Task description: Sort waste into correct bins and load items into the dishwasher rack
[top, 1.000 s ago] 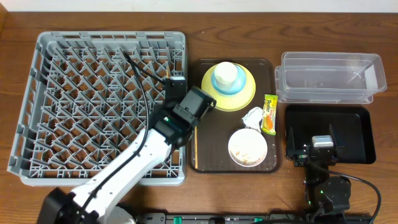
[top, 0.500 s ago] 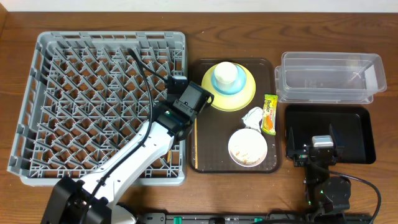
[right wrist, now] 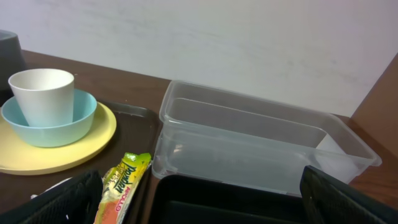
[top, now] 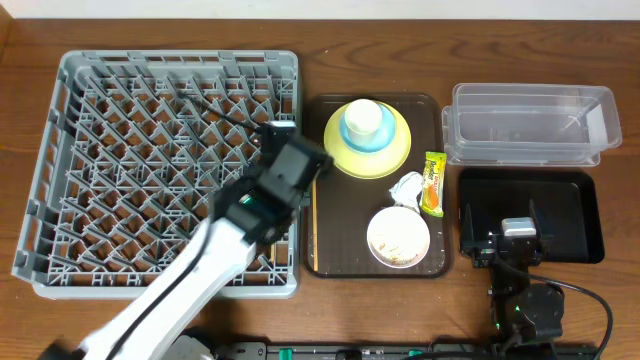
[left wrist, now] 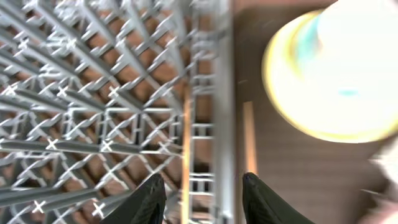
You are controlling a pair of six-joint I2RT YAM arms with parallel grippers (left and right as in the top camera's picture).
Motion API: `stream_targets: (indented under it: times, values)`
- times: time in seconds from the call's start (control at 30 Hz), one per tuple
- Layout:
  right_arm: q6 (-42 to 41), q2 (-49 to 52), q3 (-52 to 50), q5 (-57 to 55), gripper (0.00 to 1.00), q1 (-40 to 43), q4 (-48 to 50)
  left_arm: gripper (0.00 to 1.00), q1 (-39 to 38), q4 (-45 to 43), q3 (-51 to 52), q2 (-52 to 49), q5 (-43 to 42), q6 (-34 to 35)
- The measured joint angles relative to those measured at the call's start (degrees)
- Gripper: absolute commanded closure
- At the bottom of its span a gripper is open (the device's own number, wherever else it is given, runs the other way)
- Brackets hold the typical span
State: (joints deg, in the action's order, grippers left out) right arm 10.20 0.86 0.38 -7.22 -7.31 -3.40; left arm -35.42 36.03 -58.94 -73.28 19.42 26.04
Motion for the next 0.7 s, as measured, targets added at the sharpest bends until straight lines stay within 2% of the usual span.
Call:
stream_targets:
  times: [0.13,0.27,0.47,0.7]
  values:
    - [0.02,0.0,0.0,0.0,0.01,0.0,0.0,0.57,0.0,0.83,0.0,7.23,-6.03,0.96]
    - [0.0,0.0,0.0,0.0,0.01,0.0,0.02,0.58,-0.22,4.9,0.0,9.03,-10.12,4.46]
    - [0.02,0.0,0.0,0.0,0.01,0.0,0.0,0.58,-3.43,5.68,1.09,4.57,-12.13,8.44]
    - [0.0,0.0,0.0,0.0,0.01,0.0,0.0,0.58,-9.25,2.84,3.26,-5.99,-10.64,9.6]
